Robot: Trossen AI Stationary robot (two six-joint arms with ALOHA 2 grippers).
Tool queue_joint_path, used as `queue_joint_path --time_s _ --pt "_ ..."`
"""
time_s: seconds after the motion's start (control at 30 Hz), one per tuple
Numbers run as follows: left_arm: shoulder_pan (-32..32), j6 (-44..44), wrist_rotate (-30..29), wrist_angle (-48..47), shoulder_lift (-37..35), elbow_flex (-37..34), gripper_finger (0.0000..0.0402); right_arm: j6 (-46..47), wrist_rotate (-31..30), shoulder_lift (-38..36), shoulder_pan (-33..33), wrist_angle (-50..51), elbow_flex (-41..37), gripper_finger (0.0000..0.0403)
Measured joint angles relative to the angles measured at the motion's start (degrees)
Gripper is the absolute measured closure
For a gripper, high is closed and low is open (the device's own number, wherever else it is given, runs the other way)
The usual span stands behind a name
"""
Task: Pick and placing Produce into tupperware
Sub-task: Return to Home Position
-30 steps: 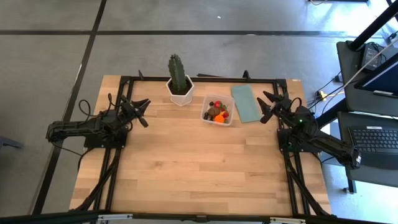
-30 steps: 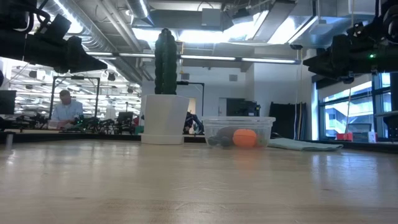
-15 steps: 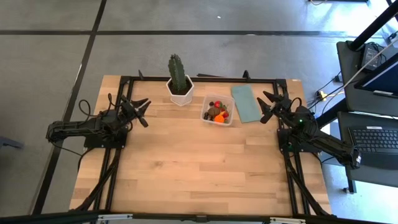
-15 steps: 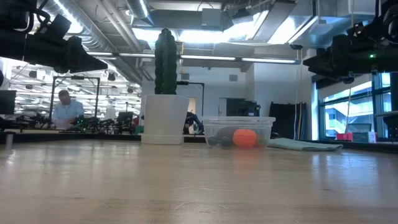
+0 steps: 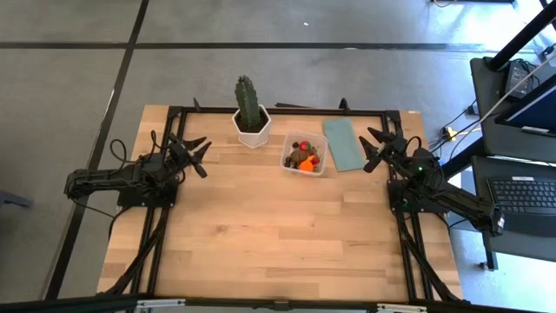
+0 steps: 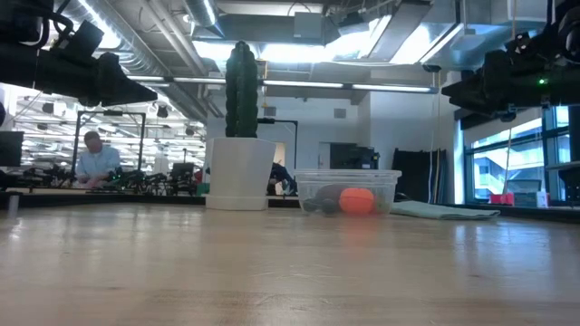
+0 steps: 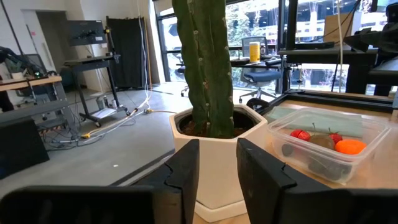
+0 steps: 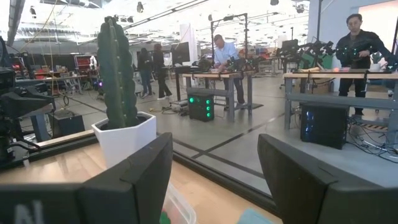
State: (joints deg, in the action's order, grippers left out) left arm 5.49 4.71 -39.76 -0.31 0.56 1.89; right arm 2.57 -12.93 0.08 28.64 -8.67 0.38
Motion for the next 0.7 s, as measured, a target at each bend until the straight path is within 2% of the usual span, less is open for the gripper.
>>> queue_joint_path --time_s 0.7 --pt "0.0 0.0 0.0 0.0 0.0 0.0 0.0276 0.0 0.0 0.0 0.0 0.0 0.0 0.0164"
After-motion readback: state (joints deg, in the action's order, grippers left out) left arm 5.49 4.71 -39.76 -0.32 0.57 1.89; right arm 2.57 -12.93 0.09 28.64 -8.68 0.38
